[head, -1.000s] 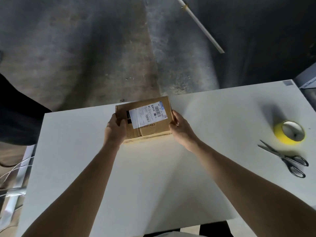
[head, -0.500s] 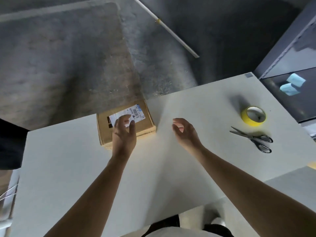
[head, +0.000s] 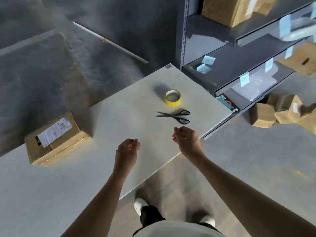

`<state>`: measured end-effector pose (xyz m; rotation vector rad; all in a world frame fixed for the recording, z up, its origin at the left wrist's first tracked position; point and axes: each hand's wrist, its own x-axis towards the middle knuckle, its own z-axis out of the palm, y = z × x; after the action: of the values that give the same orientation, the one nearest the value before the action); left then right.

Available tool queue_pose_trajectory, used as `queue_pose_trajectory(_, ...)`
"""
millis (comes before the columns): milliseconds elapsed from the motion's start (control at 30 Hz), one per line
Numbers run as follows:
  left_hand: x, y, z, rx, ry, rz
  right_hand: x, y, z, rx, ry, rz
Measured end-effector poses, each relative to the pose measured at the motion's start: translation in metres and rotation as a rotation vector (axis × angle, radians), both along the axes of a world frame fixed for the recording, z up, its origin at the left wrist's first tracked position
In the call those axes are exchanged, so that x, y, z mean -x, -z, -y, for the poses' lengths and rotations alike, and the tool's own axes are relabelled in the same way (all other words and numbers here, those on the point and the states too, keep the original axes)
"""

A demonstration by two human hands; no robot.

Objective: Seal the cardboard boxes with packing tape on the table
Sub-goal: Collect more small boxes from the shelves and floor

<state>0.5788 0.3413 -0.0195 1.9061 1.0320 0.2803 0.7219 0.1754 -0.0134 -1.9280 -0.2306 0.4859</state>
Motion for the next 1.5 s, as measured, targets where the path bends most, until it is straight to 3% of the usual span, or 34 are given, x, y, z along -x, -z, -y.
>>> queue_pose_trajectory(233,-0.067,-0.005,0.129,0.028,0.022,-0.023,-0.040,0.002,0.140,-0.007,0.055,0.051)
queue_pose_trajectory(533,-0.162,0.007,0.250,0.066,0.284,-0.048,-0.100,0.017,0.279,-0.080,0.300,0.033)
queue_pose_trajectory(1133,-0.467,0.024,0.448,0.137,0.791,-0.158,-0.322,0.034,0.487,-0.092,0.753,-0.091)
queue_pose_trajectory(1500,-0.616,0.026,0.552,0.147,0.836,-0.167,-0.444,0.040,0.596,-0.097,0.863,-0.113)
